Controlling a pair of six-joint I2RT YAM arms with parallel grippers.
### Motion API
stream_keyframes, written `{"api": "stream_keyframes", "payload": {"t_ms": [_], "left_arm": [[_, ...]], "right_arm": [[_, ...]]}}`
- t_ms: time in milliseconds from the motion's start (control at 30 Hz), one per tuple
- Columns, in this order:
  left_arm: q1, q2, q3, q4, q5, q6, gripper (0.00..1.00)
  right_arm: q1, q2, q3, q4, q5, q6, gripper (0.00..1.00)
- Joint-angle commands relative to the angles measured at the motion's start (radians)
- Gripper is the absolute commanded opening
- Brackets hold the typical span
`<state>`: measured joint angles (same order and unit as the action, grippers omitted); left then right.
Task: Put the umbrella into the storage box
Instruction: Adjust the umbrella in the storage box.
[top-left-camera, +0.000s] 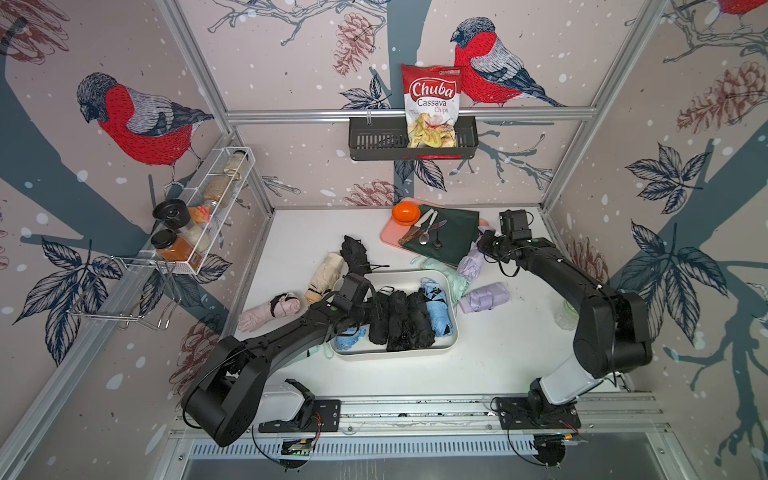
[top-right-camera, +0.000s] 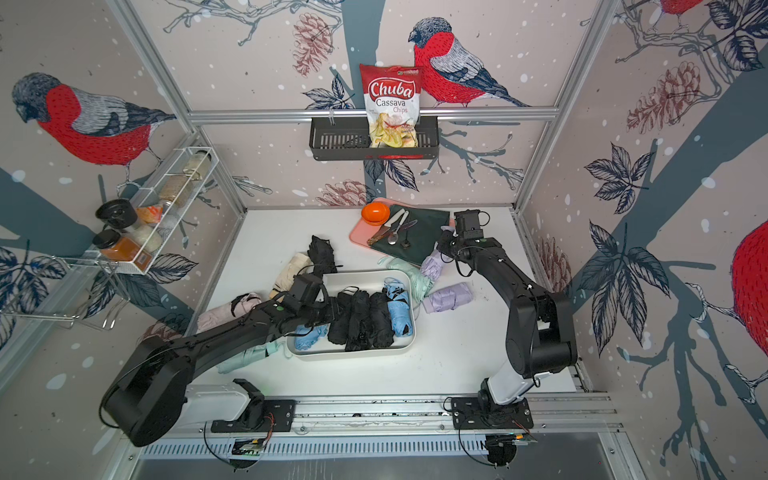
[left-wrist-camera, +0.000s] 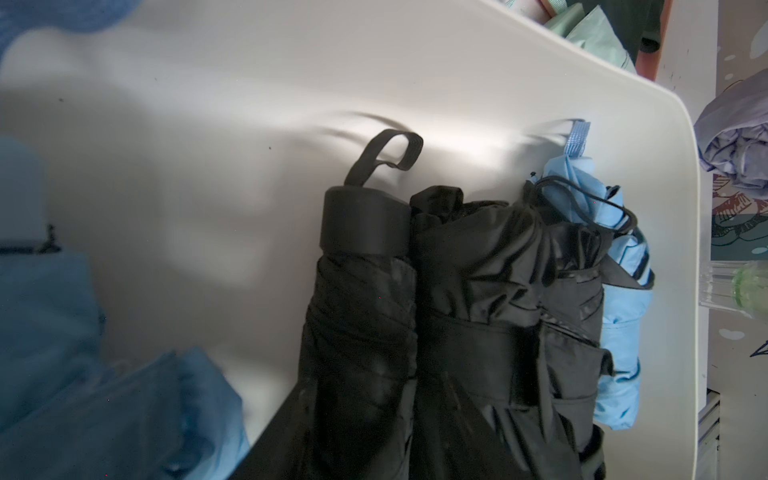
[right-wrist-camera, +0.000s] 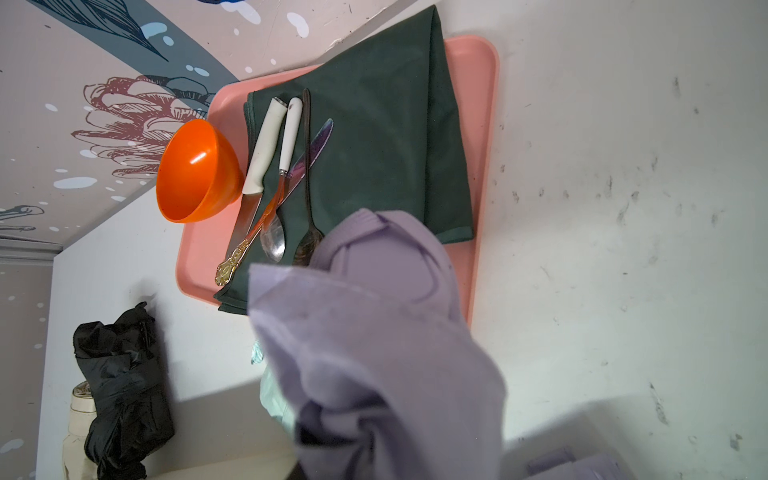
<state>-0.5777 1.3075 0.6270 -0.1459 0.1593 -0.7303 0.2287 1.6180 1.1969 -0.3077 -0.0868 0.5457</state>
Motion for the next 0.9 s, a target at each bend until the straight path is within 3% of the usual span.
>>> {"api": "stream_keyframes", "payload": {"t_ms": [0, 500, 600, 867], "left_arm": [[-0.011, 0.004, 0.020, -0.029, 0.011, 0.000, 0.49], [-0.058, 0.052, 0.087, -0.101, -0.009, -0.006, 0.42], [-0.074, 0.063, 0.105, -0.100, -0.006, -0.009, 0.34], [-0.088, 0.062, 0.131, -0.119, -0.015, -0.017, 0.34]], "right_arm": [[0.001, -0.006, 0.012, 0.030, -0.015, -0.008, 0.29], [0.000, -0.004, -0.005, 0.059, -0.042, -0.010, 0.30], [0.000, -0.004, -0.011, 0.066, -0.052, -0.010, 0.30], [0.004, -0.010, -0.017, 0.077, -0.070, -0.013, 0.30]]}}
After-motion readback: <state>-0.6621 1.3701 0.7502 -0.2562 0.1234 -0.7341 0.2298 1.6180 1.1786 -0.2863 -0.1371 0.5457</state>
